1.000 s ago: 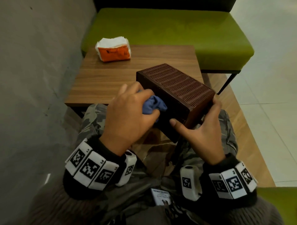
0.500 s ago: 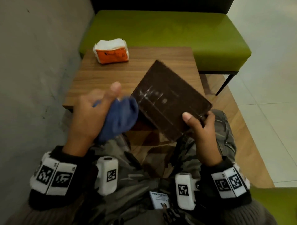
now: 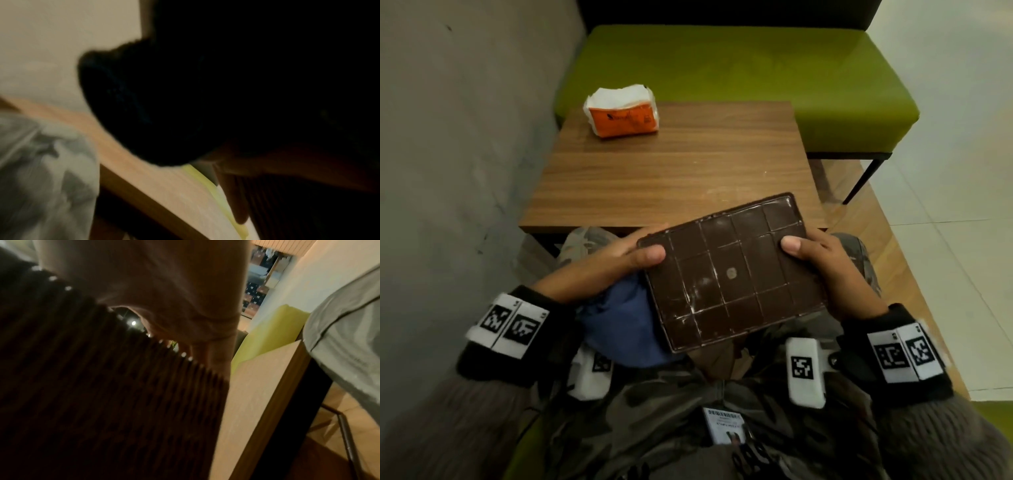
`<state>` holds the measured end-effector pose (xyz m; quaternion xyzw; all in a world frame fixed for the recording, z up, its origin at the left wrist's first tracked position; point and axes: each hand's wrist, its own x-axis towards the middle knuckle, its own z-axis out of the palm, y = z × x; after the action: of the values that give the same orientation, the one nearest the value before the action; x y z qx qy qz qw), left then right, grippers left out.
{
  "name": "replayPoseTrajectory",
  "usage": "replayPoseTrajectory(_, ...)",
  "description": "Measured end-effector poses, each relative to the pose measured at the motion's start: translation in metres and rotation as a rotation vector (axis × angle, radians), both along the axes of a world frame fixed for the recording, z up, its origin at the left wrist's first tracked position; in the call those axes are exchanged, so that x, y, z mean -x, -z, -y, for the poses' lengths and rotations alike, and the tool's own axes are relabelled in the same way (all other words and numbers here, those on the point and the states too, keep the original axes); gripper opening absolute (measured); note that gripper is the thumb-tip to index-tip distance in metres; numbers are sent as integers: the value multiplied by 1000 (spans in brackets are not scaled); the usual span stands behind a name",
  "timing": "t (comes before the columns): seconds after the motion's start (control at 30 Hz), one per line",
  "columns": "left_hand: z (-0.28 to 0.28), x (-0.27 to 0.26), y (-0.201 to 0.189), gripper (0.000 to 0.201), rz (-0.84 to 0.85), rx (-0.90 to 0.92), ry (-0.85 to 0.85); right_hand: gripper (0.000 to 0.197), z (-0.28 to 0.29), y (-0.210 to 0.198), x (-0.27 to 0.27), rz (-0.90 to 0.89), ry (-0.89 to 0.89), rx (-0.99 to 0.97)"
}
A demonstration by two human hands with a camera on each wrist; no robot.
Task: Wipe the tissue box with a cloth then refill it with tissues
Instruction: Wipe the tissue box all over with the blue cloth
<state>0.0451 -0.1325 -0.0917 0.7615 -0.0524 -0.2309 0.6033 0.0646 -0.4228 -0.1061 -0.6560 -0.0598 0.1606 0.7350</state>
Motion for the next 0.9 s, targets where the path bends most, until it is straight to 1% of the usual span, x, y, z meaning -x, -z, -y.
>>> replayPoseTrajectory(0.03,5,4,3,90,-41,125,-34,30,-1,-1,0,4,-6,6)
replayPoseTrajectory(0.07,10,7,5,77,-78,241,-89,39,-1,-2,0,14,-13,17)
replayPoseTrajectory(0.1,12,11,7,66,-113,320,-150,59,0,-2,0,23,-20,33)
replayPoseTrajectory(0.13,15,15,6,56,-139,384,-209,84,3,1,-1,19,-26,41)
replayPoseTrajectory(0.17,15,18,8,48,-147,426,-287,107,5,3,-1,-1,-37,27)
replayPoseTrajectory(0.2,17,19,8,47,-125,421,-371,123,7,6,-1,-33,-52,-10)
replayPoseTrajectory(0.23,20,20,8,49,-64,399,-443,132,7,8,-1,-63,-70,-50)
replayPoseTrajectory(0.27,25,20,6,46,-3,383,-510,135,4,10,0,-94,-82,-79)
replayPoseTrajectory(0.3,31,21,4,35,44,380,-556,135,1,12,2,-122,-90,-94)
replayPoseTrajectory(0.33,39,23,1,24,65,389,-560,134,-5,14,4,-150,-93,-106)
replayPoseTrajectory(0.4,47,22,5,19,26,440,-497,131,-14,18,9,-212,-84,-134)
replayPoseTrajectory(0.43,50,21,7,23,-2,472,-439,130,-17,20,11,-235,-72,-146)
replayPoseTrajectory(0.5,47,17,13,53,-21,492,-373,126,-21,21,12,-260,-41,-151)
replayPoseTrajectory(0.57,42,14,23,80,-39,431,-417,122,-26,22,12,-271,21,-138)
replayPoseTrajectory(0.63,38,9,29,90,-9,309,-468,114,-29,24,11,-277,121,-126)
replayPoseTrajectory(0.67,36,6,28,90,20,219,-510,107,-29,25,10,-271,178,-119)
replayPoseTrajectory(0.73,24,1,26,79,70,66,-645,93,-26,25,9,-240,268,-67)
replayPoseTrajectory(0.77,18,-1,22,74,75,44,-707,89,-23,24,9,-223,291,-27)
replayPoseTrajectory(0.83,6,-3,12,72,96,105,-763,81,-19,24,9,-209,303,24)
replayPoseTrajectory(0.87,3,-3,6,69,111,173,-764,78,-18,24,10,-211,302,32)
replayPoseTrajectory(0.9,3,-1,-1,62,132,257,-726,79,-19,25,11,-215,300,36)
